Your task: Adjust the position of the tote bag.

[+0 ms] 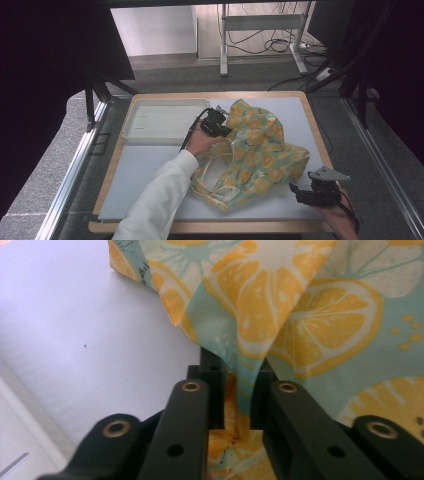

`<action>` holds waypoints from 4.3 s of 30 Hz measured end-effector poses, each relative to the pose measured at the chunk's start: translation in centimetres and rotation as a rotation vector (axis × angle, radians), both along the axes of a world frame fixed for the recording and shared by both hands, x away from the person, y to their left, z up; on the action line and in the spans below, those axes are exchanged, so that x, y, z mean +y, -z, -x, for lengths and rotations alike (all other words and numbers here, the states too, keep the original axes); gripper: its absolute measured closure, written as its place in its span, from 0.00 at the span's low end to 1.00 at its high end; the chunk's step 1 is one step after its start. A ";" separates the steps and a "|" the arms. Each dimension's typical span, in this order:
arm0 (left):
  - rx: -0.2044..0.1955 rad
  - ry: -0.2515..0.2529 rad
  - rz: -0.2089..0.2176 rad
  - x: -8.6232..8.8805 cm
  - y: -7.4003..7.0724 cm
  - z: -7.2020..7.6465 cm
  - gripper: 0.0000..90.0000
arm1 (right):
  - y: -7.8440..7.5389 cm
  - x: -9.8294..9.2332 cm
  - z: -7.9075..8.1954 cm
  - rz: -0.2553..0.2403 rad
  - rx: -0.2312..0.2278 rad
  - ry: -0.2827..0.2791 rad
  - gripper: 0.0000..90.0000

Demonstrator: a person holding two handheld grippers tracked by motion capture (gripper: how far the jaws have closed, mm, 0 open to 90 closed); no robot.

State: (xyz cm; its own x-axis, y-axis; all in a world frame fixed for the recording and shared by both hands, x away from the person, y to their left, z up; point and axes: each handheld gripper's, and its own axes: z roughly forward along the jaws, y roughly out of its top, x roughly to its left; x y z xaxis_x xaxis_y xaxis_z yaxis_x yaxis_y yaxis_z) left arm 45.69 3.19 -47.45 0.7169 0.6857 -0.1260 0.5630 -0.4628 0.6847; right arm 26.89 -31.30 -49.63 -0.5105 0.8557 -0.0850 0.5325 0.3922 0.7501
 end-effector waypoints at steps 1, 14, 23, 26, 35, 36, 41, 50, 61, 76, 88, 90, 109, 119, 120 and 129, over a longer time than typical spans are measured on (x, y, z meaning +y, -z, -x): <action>-0.001 0.003 -0.002 0.2 -0.2 0.0 0.96 | 0.0 0.0 0.0 0.001 0.000 0.000 0.24; -0.047 -0.017 0.054 2.6 -2.3 1.2 0.98 | 0.0 0.0 0.0 0.006 -0.002 0.003 0.24; -0.059 -0.019 0.072 3.6 -3.1 1.9 0.98 | 0.0 0.0 0.1 0.006 -0.003 0.004 0.24; -0.060 -0.015 0.079 3.7 -3.2 2.0 0.98 | -0.2 -0.1 0.1 0.005 -0.006 0.005 0.24; -0.056 -0.009 0.100 4.1 -3.5 2.1 0.98 | -1.1 -0.3 1.2 0.035 -0.040 0.016 0.27; -0.056 -0.006 0.097 4.2 -3.6 2.1 0.98 | -1.2 -0.3 1.3 0.038 -0.044 0.018 0.28; -0.056 -0.002 0.108 4.5 -3.6 2.3 0.98 | -1.6 -0.5 1.1 0.067 -0.055 0.031 0.33; -0.051 0.007 0.114 4.6 -3.6 2.5 0.98 | -1.8 -0.4 -1.5 0.091 -0.024 0.066 0.35; -0.055 0.007 0.120 5.2 -3.6 3.2 0.98 | -3.2 0.0 -5.1 0.010 0.043 0.021 0.40; -0.053 0.010 0.143 5.6 -3.5 3.8 0.98 | -2.7 0.4 -6.5 -0.018 0.066 0.016 0.97; -0.059 0.017 0.186 6.5 -3.8 5.2 0.98 | -3.2 -0.5 -7.7 -0.058 0.063 0.009 0.99; -0.057 0.020 0.193 6.6 -3.8 5.3 0.98 | -3.2 -0.6 -7.7 -0.063 0.062 0.010 0.99; -0.037 0.052 0.299 8.6 -4.0 9.1 0.99 | -5.1 -1.1 -12.3 -0.057 0.095 0.021 0.99; -0.023 0.104 0.360 8.0 -3.7 12.2 0.99 | -5.4 -0.8 -16.7 -0.057 0.126 0.035 0.99; -0.024 0.114 0.355 7.8 -3.6 12.5 0.99 | -5.3 -0.8 -17.1 -0.055 0.129 0.035 0.99; -0.034 0.148 0.333 6.2 -3.0 14.4 0.98 | -4.6 0.7 -20.9 -0.032 0.150 0.031 0.99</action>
